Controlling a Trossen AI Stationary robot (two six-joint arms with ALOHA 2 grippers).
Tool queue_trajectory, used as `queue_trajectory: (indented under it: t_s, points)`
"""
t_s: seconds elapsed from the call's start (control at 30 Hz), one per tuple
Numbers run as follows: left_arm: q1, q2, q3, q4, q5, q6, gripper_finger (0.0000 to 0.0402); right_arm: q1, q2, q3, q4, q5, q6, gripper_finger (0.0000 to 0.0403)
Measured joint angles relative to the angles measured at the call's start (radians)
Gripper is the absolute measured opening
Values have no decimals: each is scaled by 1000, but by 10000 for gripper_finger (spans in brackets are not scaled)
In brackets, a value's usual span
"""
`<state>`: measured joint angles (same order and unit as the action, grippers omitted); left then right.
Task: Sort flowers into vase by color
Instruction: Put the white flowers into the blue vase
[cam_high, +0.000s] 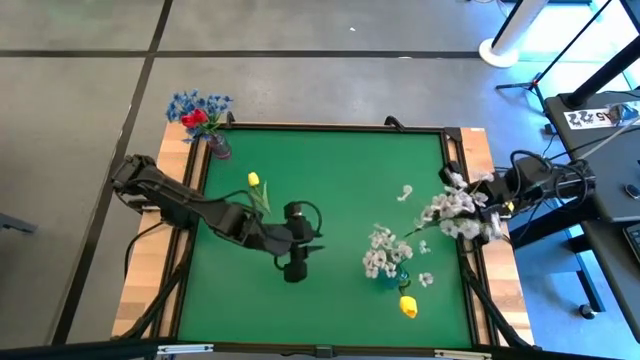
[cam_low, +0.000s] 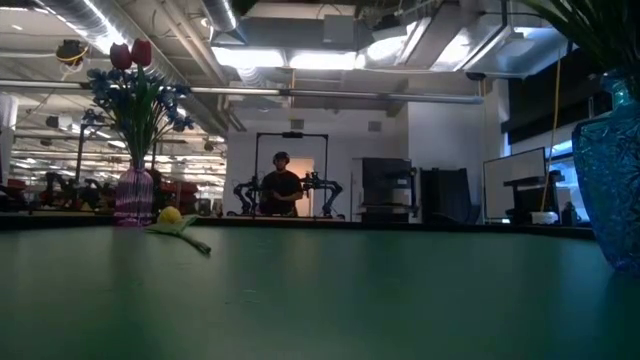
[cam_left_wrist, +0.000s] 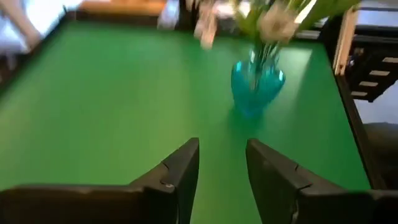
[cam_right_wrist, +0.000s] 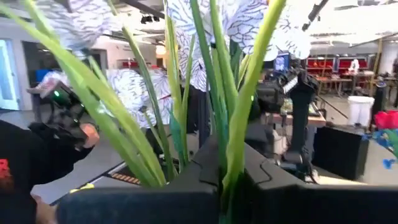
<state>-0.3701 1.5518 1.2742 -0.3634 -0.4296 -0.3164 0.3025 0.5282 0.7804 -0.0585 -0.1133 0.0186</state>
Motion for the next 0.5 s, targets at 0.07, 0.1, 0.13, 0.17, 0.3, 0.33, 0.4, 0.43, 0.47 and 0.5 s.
queue_trajectory:
  t_s: [0.07,0.1,0.13,0.17,0.3,0.33,0.4,0.43,0.47,0.5]
  points:
    - [-13,0,-22,-52,2,-137,128,16,1,-16,32,4,1,12]
    - [-20,0,-32,-91,3,-216,128,26,6,-19,57,-1,2,10]
    - [-25,0,-43,-125,6,-292,128,35,15,-20,86,-3,2,7]
    - [-31,0,-57,-145,13,-364,128,45,21,-20,112,-2,3,6]
    - [-57,0,-117,-211,59,-587,128,49,26,19,96,39,11,8]
    - [-63,0,-135,-209,73,-637,128,44,25,50,42,52,9,8]
    - [-73,-1,-174,-215,107,-746,128,34,24,128,-100,74,4,6]
    - [-76,0,-191,-223,128,-796,128,28,24,166,-176,78,3,5]
    - [-80,0,-210,-225,149,-845,128,29,25,200,-244,79,4,4]
    - [-84,0,-227,-225,164,-887,128,32,28,227,-290,78,4,4]
